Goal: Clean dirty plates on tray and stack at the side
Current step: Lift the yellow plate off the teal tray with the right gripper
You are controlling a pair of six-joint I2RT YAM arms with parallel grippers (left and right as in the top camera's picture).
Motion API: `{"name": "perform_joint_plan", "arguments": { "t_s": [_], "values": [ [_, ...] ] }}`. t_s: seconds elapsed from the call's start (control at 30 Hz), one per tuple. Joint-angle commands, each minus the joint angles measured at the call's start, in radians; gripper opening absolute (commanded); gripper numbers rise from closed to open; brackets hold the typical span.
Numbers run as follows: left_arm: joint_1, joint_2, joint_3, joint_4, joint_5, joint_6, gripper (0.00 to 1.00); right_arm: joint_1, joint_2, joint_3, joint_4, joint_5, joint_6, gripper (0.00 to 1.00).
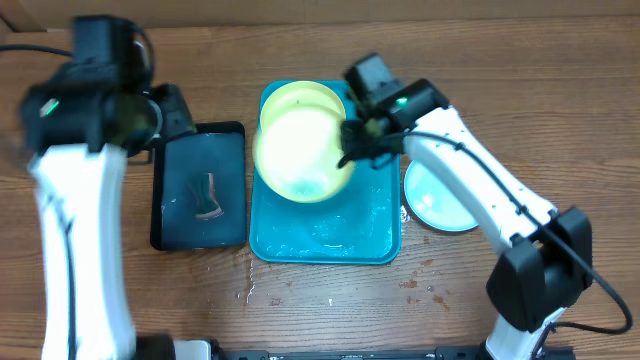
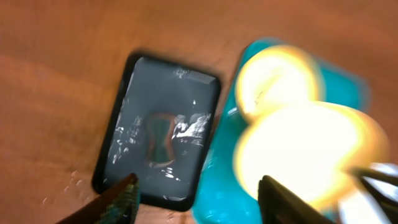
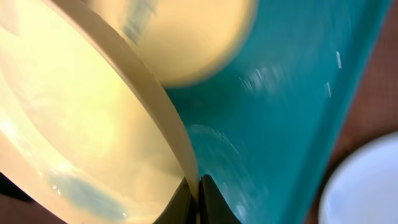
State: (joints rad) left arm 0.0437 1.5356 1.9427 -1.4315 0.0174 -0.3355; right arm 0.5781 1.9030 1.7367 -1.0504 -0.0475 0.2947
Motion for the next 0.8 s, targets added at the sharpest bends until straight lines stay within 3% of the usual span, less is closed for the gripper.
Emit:
{"name": "perform_joint_plan", "arguments": {
  "t_s": [0.0,0.13,0.23,0.47,0.77],
  "values": [
    [0.002,-0.108,0.081,-0.021,0.109,0.027,0.71,0.142,-0.038,0.051,0.092,0.201,-0.015,0.04],
    [0.002,-0.222,0.095,-0.024,0.141,0.026,0.84,0.262,-0.002,0.051,0.256,0.322,-0.016,0.04],
    [0.002,-0.286,0.095,-0.034,0.141,0.026,1.0,0.333,0.052,0.051,0.392,0.385,-0.08,0.04],
    [0.002,-0.361,0.095,-0.087,0.14,0.026,1.0,0.423,0.081,0.051,0.55,0.562,-0.216,0.04],
    [0.002,-0.364,0.094,-0.132,0.14,0.026,1.0,0.549,0.06,0.051,0.602,0.803,-0.381,0.04]
  ]
}}
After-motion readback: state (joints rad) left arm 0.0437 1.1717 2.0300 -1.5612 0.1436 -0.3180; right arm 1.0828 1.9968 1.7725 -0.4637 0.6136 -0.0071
